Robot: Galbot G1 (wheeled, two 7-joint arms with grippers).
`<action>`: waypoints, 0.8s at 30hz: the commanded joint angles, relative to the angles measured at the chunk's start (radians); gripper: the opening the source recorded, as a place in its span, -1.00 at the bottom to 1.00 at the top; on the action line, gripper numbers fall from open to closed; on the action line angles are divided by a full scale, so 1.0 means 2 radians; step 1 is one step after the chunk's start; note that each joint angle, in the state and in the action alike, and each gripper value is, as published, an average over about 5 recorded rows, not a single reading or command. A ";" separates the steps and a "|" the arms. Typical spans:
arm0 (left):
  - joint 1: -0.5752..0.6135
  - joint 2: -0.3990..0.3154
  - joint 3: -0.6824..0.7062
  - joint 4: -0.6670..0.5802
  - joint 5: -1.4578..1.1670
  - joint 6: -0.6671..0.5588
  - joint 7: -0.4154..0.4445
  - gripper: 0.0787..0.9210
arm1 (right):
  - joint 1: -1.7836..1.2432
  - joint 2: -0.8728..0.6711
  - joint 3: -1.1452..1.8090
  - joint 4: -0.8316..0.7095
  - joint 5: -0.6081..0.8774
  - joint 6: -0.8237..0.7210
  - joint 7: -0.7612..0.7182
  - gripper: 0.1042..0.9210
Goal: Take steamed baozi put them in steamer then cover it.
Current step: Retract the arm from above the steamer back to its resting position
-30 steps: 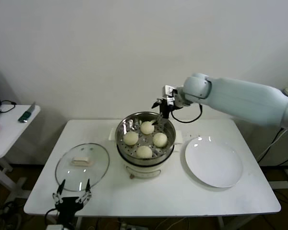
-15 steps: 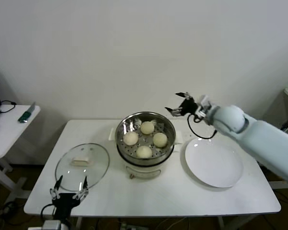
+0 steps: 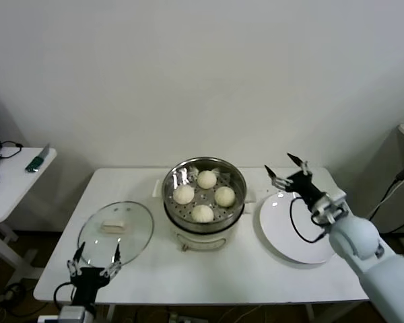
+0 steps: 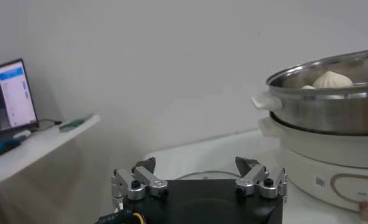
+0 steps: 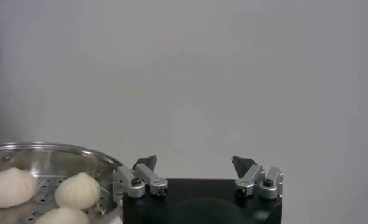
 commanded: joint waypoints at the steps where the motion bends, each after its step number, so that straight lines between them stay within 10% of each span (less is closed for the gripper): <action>1: -0.001 0.005 -0.001 0.000 0.042 -0.012 0.001 0.77 | -0.255 0.136 0.193 0.026 -0.057 0.126 -0.038 0.76; 11: 0.007 0.044 -0.007 0.004 0.121 -0.033 -0.012 0.77 | -0.288 0.231 0.184 -0.012 -0.060 0.235 -0.055 0.76; 24: -0.043 0.096 0.012 0.137 0.451 -0.078 -0.166 0.77 | -0.299 0.238 0.175 -0.055 -0.041 0.276 -0.046 0.76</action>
